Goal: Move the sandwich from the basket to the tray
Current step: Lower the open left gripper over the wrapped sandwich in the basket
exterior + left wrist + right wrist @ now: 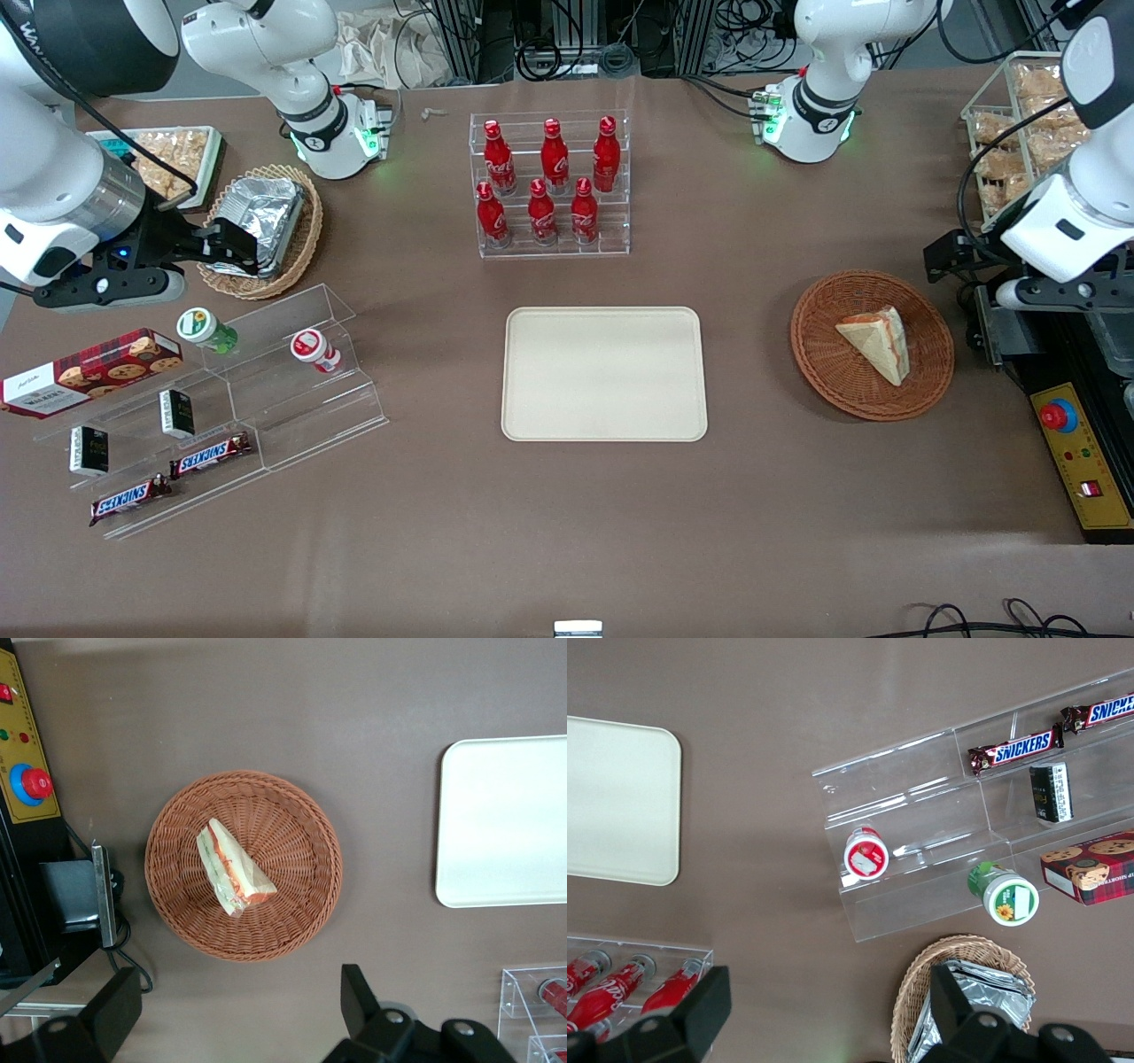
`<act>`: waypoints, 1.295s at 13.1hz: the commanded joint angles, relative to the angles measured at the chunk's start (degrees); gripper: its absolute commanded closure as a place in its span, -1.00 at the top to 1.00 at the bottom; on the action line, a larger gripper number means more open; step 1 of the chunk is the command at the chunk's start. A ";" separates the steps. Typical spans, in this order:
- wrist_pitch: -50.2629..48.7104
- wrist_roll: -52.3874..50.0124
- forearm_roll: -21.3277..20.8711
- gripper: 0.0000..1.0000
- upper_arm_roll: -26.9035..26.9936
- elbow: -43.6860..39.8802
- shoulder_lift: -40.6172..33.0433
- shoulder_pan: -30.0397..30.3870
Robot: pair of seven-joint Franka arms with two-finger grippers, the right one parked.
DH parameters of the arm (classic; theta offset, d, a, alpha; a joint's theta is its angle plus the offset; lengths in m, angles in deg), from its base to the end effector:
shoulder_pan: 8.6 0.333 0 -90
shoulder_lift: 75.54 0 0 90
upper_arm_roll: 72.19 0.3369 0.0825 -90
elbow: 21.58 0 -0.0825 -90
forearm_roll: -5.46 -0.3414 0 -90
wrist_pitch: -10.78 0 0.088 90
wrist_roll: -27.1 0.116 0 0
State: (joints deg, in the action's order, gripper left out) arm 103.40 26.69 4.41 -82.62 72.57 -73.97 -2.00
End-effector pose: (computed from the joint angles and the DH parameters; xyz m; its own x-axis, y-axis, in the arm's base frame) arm 0.5202 -0.0314 0.5952 0.9967 -0.0606 -0.0535 -0.0614 -0.9980 -0.0137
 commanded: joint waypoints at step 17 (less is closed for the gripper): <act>29.19 -39.21 -1.23 1.00 -0.11 34.33 -3.42 2.99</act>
State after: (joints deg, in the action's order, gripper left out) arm 129.69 -8.28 4.00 -82.28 103.46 -76.13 0.42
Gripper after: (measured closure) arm 0.000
